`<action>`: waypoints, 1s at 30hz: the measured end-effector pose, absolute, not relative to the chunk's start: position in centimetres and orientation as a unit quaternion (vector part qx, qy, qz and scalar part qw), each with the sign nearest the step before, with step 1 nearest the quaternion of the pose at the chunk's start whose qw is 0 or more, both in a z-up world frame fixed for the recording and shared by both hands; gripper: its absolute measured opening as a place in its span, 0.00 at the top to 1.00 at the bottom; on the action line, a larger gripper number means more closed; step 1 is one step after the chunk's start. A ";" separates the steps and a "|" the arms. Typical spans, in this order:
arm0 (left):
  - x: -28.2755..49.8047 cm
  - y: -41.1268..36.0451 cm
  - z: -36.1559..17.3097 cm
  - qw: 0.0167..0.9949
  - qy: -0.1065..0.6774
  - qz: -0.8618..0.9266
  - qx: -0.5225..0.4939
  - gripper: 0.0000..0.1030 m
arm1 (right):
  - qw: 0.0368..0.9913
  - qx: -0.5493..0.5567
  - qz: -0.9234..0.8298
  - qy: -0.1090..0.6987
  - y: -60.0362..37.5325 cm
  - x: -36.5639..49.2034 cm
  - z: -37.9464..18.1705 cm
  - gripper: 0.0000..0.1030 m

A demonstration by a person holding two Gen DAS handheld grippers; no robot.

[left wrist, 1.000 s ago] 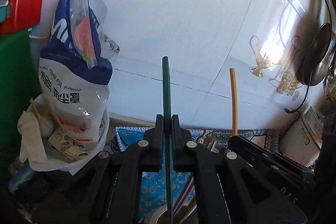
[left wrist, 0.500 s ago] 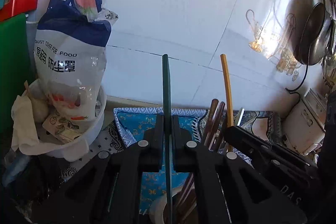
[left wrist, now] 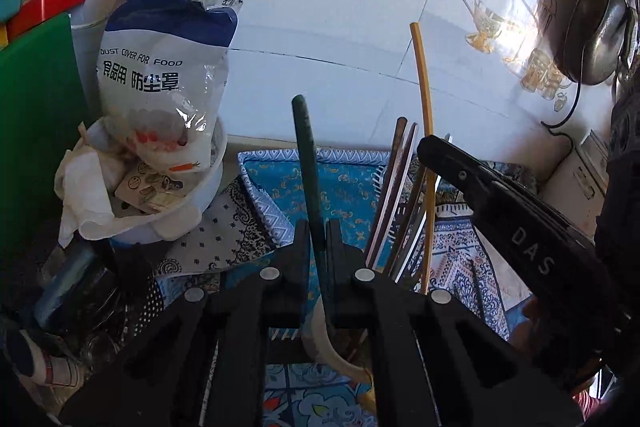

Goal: Organize utensils
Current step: 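Open both tools to release the chopsticks in the cup, then move both tools back to the last two dark chopsticks on the mat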

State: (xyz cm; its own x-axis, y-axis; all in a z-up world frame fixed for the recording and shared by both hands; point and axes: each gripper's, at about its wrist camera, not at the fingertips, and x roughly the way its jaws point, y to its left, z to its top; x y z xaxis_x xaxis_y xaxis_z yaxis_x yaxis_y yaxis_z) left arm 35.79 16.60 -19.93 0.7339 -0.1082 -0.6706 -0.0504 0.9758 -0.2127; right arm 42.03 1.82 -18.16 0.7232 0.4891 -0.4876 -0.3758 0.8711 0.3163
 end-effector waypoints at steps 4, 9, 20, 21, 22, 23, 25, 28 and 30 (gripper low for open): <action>34.9 16.8 -20.1 0.920 0.377 -0.018 -0.108 0.96 | 0.927 0.081 0.228 0.288 2.8 41.1 -19.4 0.95; 33.9 17.0 -19.7 0.920 0.380 -0.010 -0.097 0.96 | 0.923 0.060 0.226 0.306 3.0 40.0 -20.3 0.95; 31.6 14.9 -17.3 0.922 0.379 -0.007 -0.073 0.86 | 0.876 0.044 0.261 0.402 1.0 38.2 -20.2 0.95; 31.3 14.6 -17.0 0.923 0.378 -0.007 -0.071 0.83 | 0.872 0.042 0.266 0.409 0.9 38.1 -20.1 0.95; 31.1 14.3 -16.7 0.924 0.376 -0.005 -0.068 0.80 | 0.866 0.038 0.272 0.418 0.6 37.9 -19.9 0.95; 30.8 14.0 -16.4 0.925 0.375 -0.003 -0.066 0.78 | 0.863 0.034 0.275 0.423 0.4 37.7 -19.7 0.94; 30.2 13.4 -15.8 0.926 0.371 -0.002 -0.066 0.74 | 0.856 0.023 0.285 0.431 0.0 37.3 -19.2 0.94; 29.5 12.5 -15.0 0.928 0.367 0.004 -0.061 0.70 | 0.850 0.015 0.293 0.437 -0.8 36.6 -18.3 0.93; 29.1 11.8 -14.4 0.930 0.363 0.010 -0.055 0.66 | 0.850 0.010 0.296 0.437 -1.7 36.1 -17.6 0.89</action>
State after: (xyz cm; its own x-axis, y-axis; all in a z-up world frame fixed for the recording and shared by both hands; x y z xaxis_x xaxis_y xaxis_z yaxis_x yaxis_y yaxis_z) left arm 29.05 11.75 -14.44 0.7369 -0.0217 -0.6756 -0.0585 0.9937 -0.0957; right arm 36.12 -1.65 -17.58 0.4440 0.5112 -0.7359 -0.4932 0.8251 0.2757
